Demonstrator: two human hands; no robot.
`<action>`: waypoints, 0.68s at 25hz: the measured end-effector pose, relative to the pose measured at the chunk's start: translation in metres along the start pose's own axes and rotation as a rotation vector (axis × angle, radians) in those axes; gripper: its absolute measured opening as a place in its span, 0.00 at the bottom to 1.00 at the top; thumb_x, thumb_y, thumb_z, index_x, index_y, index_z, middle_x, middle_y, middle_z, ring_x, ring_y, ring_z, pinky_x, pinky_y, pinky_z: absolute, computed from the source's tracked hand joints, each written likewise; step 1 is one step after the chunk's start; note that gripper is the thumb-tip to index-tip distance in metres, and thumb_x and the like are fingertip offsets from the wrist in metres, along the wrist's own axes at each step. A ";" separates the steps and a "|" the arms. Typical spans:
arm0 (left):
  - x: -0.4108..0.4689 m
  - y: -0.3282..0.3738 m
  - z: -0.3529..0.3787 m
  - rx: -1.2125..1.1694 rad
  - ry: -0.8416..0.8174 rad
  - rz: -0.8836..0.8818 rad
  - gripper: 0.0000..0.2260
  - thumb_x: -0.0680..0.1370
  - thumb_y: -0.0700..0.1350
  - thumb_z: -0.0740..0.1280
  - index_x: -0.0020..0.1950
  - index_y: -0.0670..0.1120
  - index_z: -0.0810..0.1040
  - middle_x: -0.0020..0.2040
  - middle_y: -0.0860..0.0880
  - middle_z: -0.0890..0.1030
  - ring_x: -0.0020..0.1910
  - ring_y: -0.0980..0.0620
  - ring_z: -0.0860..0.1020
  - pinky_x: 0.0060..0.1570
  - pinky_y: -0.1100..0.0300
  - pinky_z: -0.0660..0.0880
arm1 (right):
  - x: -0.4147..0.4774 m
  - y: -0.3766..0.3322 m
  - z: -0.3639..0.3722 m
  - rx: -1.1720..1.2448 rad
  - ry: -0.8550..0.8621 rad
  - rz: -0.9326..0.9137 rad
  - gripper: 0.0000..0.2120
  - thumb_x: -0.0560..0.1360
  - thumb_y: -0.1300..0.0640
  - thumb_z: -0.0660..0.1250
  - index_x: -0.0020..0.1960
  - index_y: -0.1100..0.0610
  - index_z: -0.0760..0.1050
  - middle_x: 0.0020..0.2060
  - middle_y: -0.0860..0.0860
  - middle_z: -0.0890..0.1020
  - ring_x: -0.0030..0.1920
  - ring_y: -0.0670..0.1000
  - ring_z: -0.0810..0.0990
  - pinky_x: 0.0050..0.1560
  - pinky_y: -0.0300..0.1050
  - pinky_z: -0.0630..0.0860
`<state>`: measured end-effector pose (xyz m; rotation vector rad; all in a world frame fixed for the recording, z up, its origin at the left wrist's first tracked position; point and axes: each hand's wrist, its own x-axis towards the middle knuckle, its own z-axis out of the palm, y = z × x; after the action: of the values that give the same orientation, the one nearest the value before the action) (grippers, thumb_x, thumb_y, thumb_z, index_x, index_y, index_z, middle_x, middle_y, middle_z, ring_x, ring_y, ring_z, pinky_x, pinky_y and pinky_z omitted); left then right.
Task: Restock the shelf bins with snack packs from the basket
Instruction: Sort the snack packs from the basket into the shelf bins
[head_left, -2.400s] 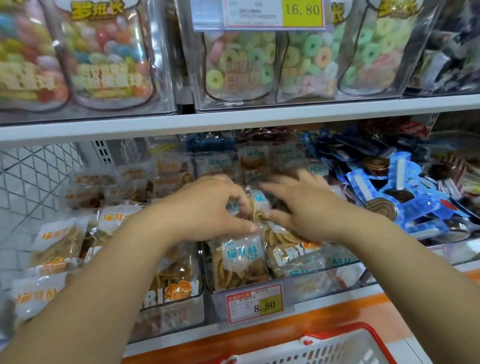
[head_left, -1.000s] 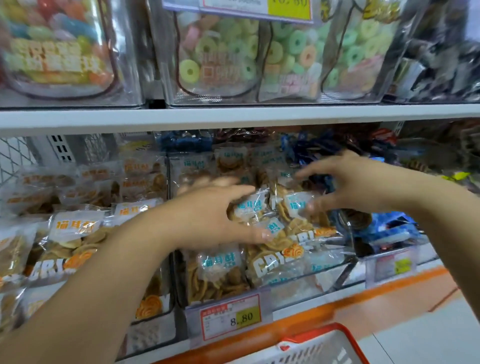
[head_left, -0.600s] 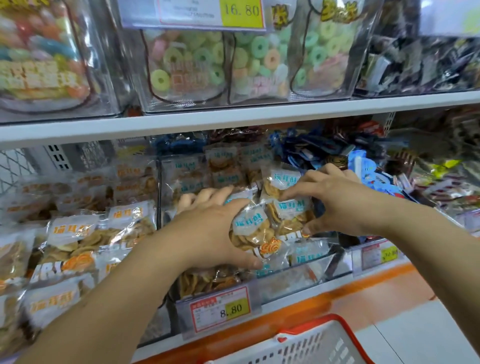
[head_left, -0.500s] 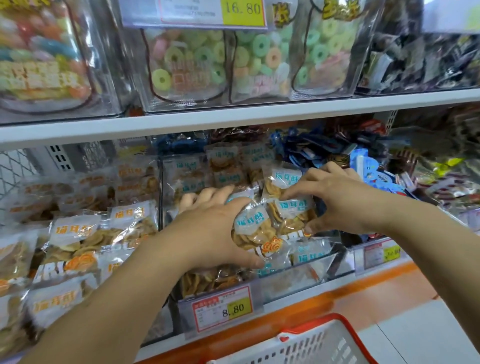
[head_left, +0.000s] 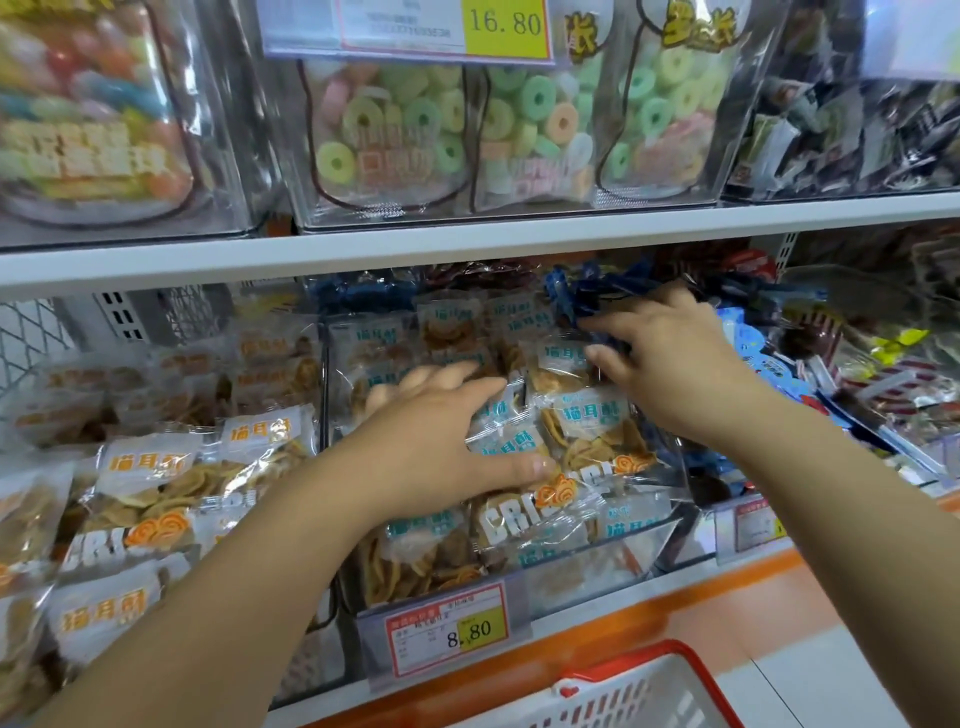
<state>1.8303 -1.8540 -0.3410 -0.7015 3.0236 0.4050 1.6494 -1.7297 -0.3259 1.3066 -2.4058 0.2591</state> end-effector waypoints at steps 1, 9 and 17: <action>0.001 0.001 0.001 0.035 -0.017 0.004 0.44 0.66 0.77 0.58 0.78 0.62 0.50 0.79 0.60 0.45 0.77 0.55 0.44 0.74 0.51 0.43 | 0.002 -0.005 0.007 -0.029 -0.028 -0.015 0.19 0.81 0.44 0.56 0.70 0.45 0.70 0.65 0.47 0.76 0.65 0.56 0.64 0.60 0.51 0.63; 0.007 -0.004 -0.001 0.019 -0.044 -0.028 0.42 0.66 0.77 0.49 0.78 0.63 0.52 0.80 0.59 0.48 0.78 0.54 0.46 0.74 0.47 0.44 | 0.037 -0.006 0.022 -0.072 -0.049 -0.151 0.27 0.77 0.42 0.44 0.71 0.45 0.68 0.71 0.45 0.71 0.69 0.57 0.63 0.66 0.52 0.64; 0.016 -0.021 -0.006 0.077 0.051 -0.092 0.30 0.78 0.68 0.48 0.78 0.59 0.56 0.78 0.52 0.59 0.76 0.50 0.58 0.75 0.43 0.51 | 0.059 -0.016 0.032 -0.124 -0.273 -0.132 0.19 0.82 0.43 0.50 0.70 0.46 0.64 0.71 0.48 0.68 0.72 0.56 0.60 0.68 0.55 0.59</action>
<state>1.8249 -1.8808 -0.3419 -0.8539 3.0203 0.2704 1.6258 -1.7942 -0.3304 1.5185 -2.4929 -0.1108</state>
